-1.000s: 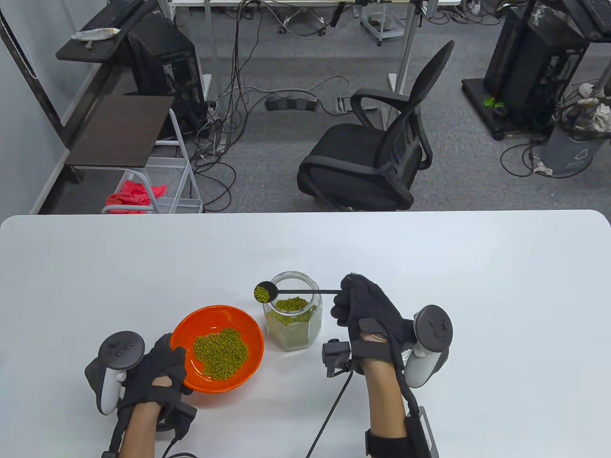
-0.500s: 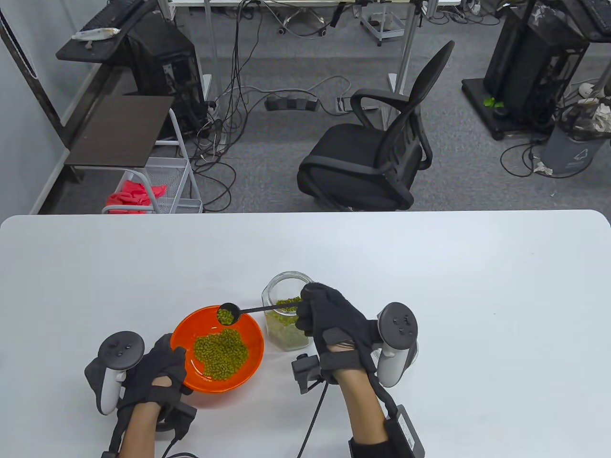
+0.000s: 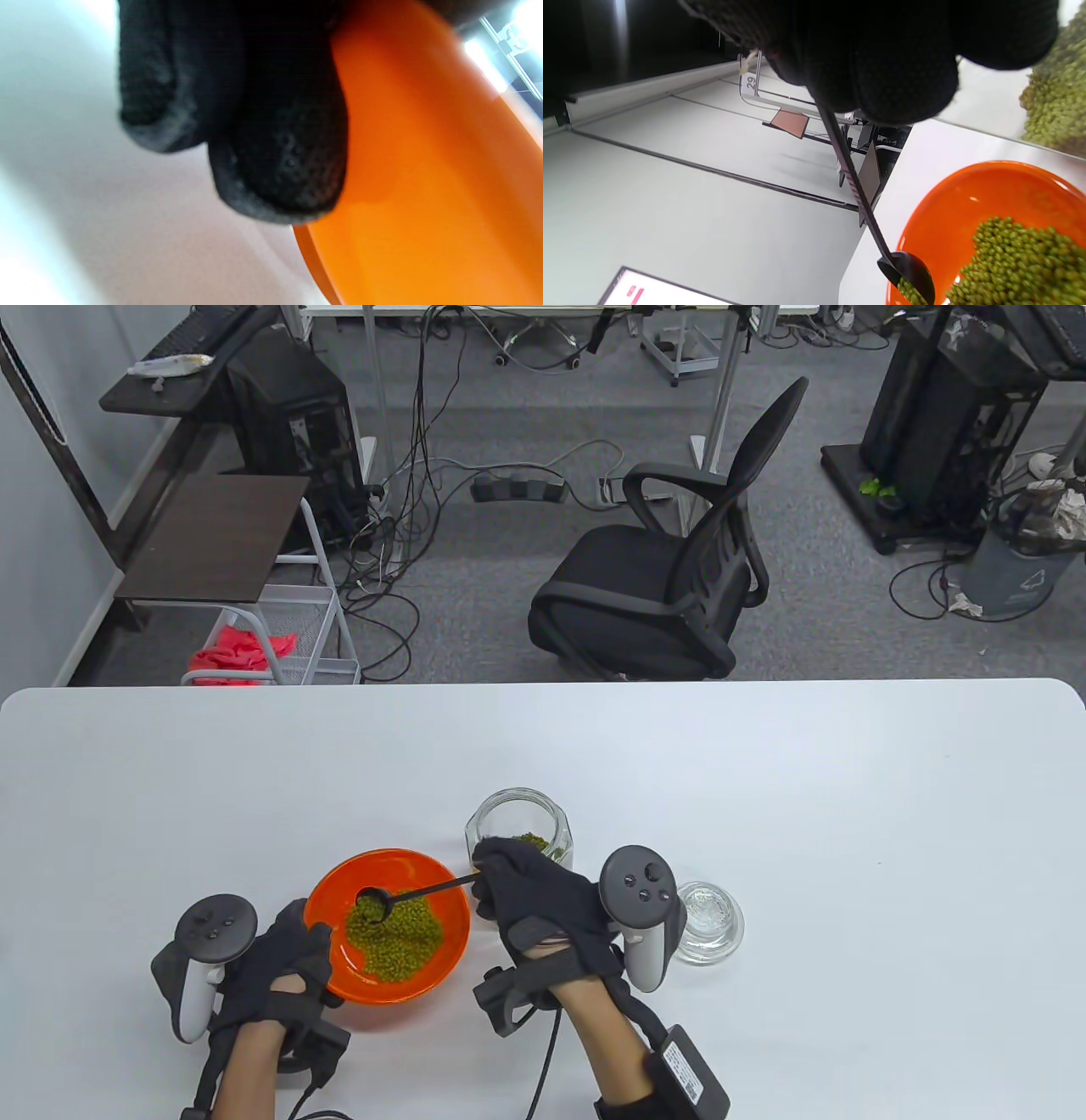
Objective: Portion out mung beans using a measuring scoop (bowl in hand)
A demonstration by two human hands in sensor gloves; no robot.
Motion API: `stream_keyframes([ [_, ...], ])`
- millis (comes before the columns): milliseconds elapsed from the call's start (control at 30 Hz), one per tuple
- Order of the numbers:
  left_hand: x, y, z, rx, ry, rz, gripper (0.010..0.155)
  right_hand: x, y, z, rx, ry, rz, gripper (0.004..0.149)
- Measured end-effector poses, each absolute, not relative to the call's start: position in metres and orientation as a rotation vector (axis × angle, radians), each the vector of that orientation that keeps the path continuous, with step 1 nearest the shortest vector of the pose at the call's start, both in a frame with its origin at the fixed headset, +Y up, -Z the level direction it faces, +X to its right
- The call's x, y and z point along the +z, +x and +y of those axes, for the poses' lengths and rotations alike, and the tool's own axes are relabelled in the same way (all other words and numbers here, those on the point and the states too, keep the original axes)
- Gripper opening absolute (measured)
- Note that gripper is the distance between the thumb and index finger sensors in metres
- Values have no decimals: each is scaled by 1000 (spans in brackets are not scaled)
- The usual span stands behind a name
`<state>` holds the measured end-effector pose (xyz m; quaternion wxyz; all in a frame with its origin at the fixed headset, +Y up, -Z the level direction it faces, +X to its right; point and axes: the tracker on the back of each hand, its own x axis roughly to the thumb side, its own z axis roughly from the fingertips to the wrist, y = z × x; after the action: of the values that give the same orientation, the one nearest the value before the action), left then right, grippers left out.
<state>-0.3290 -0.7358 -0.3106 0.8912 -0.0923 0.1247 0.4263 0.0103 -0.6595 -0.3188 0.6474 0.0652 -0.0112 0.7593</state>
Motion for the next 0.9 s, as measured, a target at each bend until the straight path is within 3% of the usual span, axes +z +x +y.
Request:
stream_keyframes([
  [900,-311,-329,-735,886,-192,258,61,-301,-28,-642,1982,467,-7,39],
])
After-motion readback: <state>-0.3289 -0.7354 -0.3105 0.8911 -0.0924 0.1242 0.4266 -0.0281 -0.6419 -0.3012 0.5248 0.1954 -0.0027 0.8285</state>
